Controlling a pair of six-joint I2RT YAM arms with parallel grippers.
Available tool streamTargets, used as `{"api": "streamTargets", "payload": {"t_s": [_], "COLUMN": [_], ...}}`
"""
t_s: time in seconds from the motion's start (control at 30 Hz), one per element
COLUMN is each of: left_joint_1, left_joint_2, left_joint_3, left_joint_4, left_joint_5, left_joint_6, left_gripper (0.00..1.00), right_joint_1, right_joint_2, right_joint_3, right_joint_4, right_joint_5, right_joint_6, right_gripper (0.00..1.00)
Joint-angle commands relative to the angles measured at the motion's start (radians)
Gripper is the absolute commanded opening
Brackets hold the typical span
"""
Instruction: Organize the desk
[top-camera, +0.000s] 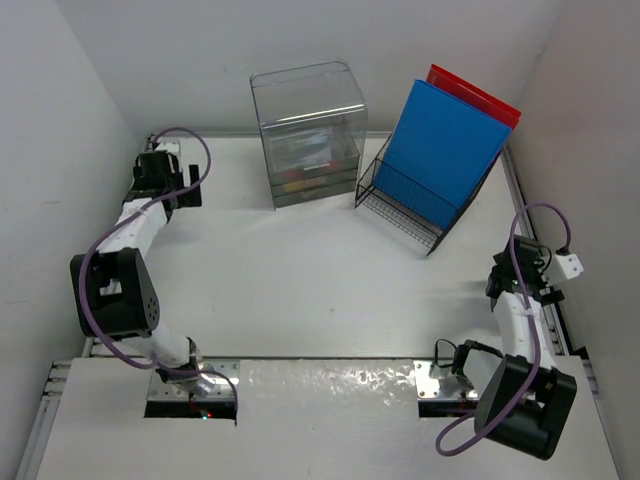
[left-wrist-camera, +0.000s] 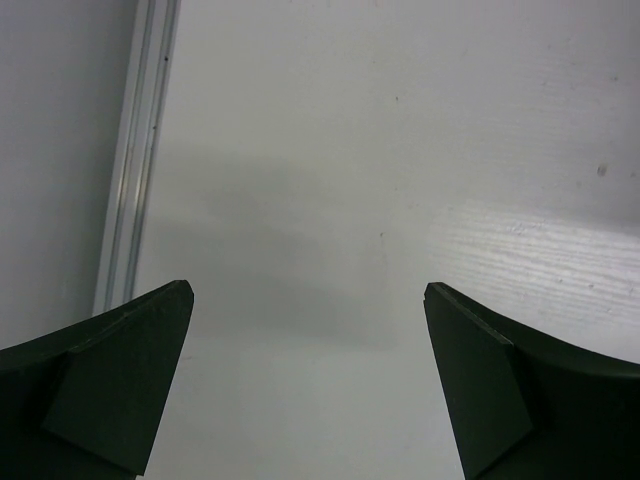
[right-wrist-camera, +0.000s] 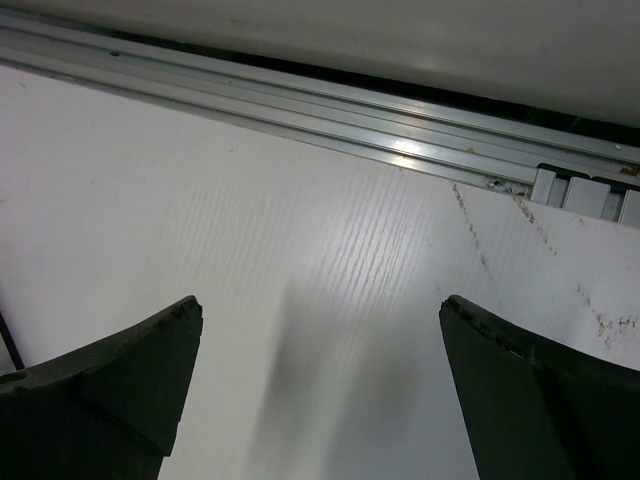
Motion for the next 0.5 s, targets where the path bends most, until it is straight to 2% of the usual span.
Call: {"api": "streamTargets", "payload": {"t_s": [0.0,0.33,0.47], "left_joint_1": [0.008,0.008,0.011], "left_joint_2": [0.031,0.051,0.052], "left_joint_3": [0.006,0.014,0.014], "left_joint_4": [0.100,0.078,0.077], "left_joint_5": [0.025,0.061,0.078], "left_joint_6": [-0.069,-0.061,-0.061], "left_gripper": [1.00,1.00,1.00], "right_joint_1": [-0.002,-0.002,-0.002], "right_joint_2": [-0.031,-0.163,-0.150], "right_joint_3": [-0.018,-0.120,-0.088], "right_joint_4": [0.051,0.202,0.164], "right_joint_5": [-0.002,0.017,0.036], "right_joint_6": [0.002,-0.052,-0.035], "right_gripper": [0.99,0.99,0.99]}}
